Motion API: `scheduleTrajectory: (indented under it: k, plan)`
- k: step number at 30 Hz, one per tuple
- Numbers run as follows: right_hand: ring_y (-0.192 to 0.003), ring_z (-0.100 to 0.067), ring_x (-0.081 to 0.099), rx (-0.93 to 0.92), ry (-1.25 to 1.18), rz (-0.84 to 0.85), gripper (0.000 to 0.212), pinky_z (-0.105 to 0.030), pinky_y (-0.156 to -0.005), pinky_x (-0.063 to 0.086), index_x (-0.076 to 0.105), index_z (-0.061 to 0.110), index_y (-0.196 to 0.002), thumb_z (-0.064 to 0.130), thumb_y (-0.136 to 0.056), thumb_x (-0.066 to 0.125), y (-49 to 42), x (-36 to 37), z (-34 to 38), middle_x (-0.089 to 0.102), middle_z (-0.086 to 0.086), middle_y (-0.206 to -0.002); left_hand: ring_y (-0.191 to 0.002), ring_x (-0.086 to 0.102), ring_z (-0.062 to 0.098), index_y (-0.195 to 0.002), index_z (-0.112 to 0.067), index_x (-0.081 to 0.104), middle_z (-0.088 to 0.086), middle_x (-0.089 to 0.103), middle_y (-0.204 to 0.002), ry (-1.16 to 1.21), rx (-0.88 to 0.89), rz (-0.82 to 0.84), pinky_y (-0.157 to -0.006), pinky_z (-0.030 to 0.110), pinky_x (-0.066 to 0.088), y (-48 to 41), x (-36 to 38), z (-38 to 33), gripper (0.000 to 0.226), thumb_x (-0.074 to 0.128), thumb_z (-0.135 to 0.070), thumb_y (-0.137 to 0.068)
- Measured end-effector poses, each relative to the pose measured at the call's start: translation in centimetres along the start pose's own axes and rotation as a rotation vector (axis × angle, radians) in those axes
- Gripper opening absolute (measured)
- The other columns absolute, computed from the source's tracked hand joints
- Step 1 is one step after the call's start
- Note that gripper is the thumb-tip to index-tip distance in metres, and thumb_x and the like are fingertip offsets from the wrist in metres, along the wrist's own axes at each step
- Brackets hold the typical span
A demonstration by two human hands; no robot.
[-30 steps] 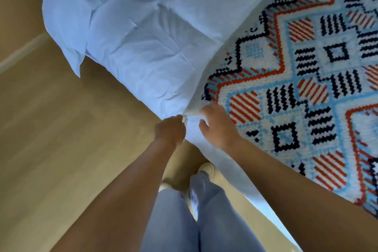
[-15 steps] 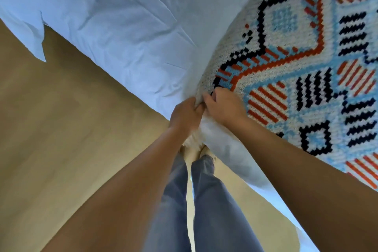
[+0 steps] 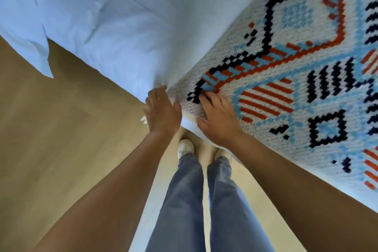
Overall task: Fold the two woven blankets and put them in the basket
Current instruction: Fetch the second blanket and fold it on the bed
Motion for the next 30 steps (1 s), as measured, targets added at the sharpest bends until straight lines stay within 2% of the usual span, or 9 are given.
scheduleTrajectory:
  k: [3, 5, 7, 10, 13, 16, 23, 27, 30]
  plan:
    - [-0.125, -0.033, 0.040, -0.002, -0.111, -0.168, 0.046, -0.040, -0.106, 0.030, 0.048, 0.002, -0.127, 0.017, -0.084, 0.055, 2.1, -2.8, -1.5, 0.047, -0.018, -0.134, -0.125, 0.035, 0.034, -0.135, -0.006, 0.037, 0.018, 0.037, -0.137, -0.044, 0.295, -0.026, -0.105, 0.045, 0.026, 2.9, 1.1, -5.7, 0.062, 0.058, -0.012, -0.077]
    - [-0.115, -0.034, 0.047, 0.072, -0.134, -0.248, 0.039, -0.041, -0.100, 0.037, 0.055, -0.001, -0.119, 0.012, -0.082, 0.056, 4.4, -4.3, -4.1, 0.054, -0.020, -0.123, -0.120, 0.044, 0.037, -0.131, -0.003, 0.045, 0.020, 0.046, -0.131, -0.093, 0.546, 0.024, -0.102, 0.050, 0.033, 6.0, 3.1, -10.5, 0.057, 0.058, -0.011, -0.076]
    - [-0.108, -0.035, 0.049, 0.170, -0.177, -0.265, 0.032, -0.043, -0.096, 0.039, 0.057, -0.002, -0.114, 0.010, -0.085, 0.055, 6.8, -5.0, -7.6, 0.056, -0.021, -0.116, -0.119, 0.047, 0.035, -0.129, -0.005, 0.049, 0.018, 0.051, -0.129, -0.153, 0.761, 0.142, -0.103, 0.051, 0.032, 9.4, 6.1, -14.7, 0.052, 0.057, -0.014, -0.078]
    - [-0.105, -0.036, 0.048, 0.348, -0.191, -0.258, 0.028, -0.045, -0.091, 0.040, 0.059, -0.002, -0.110, 0.008, -0.085, 0.052, 12.5, -5.8, -14.7, 0.054, -0.021, -0.116, -0.131, 0.032, 0.023, -0.138, -0.016, 0.035, 0.005, 0.040, -0.140, -0.305, 0.937, 0.354, -0.112, 0.042, 0.015, 14.7, 11.2, -19.5, 0.056, 0.047, -0.019, -0.084]
    - [-0.118, -0.037, 0.039, 0.597, -0.099, -0.261, 0.041, -0.044, -0.097, 0.036, 0.049, 0.002, -0.123, 0.012, -0.084, 0.052, 20.5, -6.3, -22.8, 0.044, -0.020, -0.131, -0.131, 0.028, 0.022, -0.136, -0.017, 0.033, 0.004, 0.036, -0.141, -0.423, 1.038, 0.437, -0.112, 0.038, 0.012, 18.8, 15.2, -23.2, 0.052, 0.045, -0.020, -0.086]
    - [-0.131, -0.035, 0.026, 0.839, 0.036, -0.164, 0.054, -0.047, -0.106, 0.026, 0.033, 0.014, -0.137, 0.020, -0.087, 0.050, 29.9, -5.6, -31.1, 0.030, -0.017, -0.143, -0.132, 0.027, 0.026, -0.136, -0.016, 0.031, 0.007, 0.031, -0.143, -0.608, 1.152, 0.502, -0.111, 0.044, 0.016, 24.1, 20.0, -27.1, 0.049, 0.044, -0.024, -0.089]
    - [-0.140, -0.035, 0.008, 0.945, 0.090, 0.039, 0.082, -0.059, -0.107, 0.020, 0.001, 0.029, -0.146, 0.023, -0.084, 0.055, 42.1, -2.7, -43.8, 0.004, -0.010, -0.154, -0.135, 0.022, 0.028, -0.142, -0.021, 0.025, 0.010, 0.024, -0.148, -0.647, 1.249, 0.409, -0.109, 0.045, 0.018, 35.5, 29.1, -35.3, 0.063, 0.051, -0.036, -0.086]
    - [-0.117, -0.037, 0.042, 0.791, 0.156, -0.108, 0.061, -0.047, -0.089, 0.040, 0.022, 0.022, -0.145, 0.013, -0.087, 0.042, 44.3, -3.6, -46.5, 0.040, -0.018, -0.135, -0.140, 0.013, 0.028, -0.145, -0.024, 0.015, 0.011, 0.014, -0.153, -0.690, 1.207, 0.398, -0.110, 0.054, 0.013, 39.6, 33.9, -37.8, 0.072, 0.053, -0.039, -0.086]
    - [-0.096, -0.035, 0.052, 0.600, 0.139, -0.184, 0.046, -0.038, -0.074, 0.038, 0.043, 0.012, -0.131, 0.012, -0.084, 0.044, 43.1, -4.3, -46.2, 0.055, -0.016, -0.109, -0.140, 0.010, 0.032, -0.146, -0.025, 0.011, 0.011, 0.010, -0.154, -0.811, 1.108, 0.386, -0.109, 0.059, 0.012, 39.9, 36.1, -37.7, 0.072, 0.051, -0.040, -0.088]
Point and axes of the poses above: each hand's wrist, its own y-axis away from the middle knuckle, its own x-axis out of the palm, z = x × y, the point moved 10 cm from there along -y, towards the middle knuckle
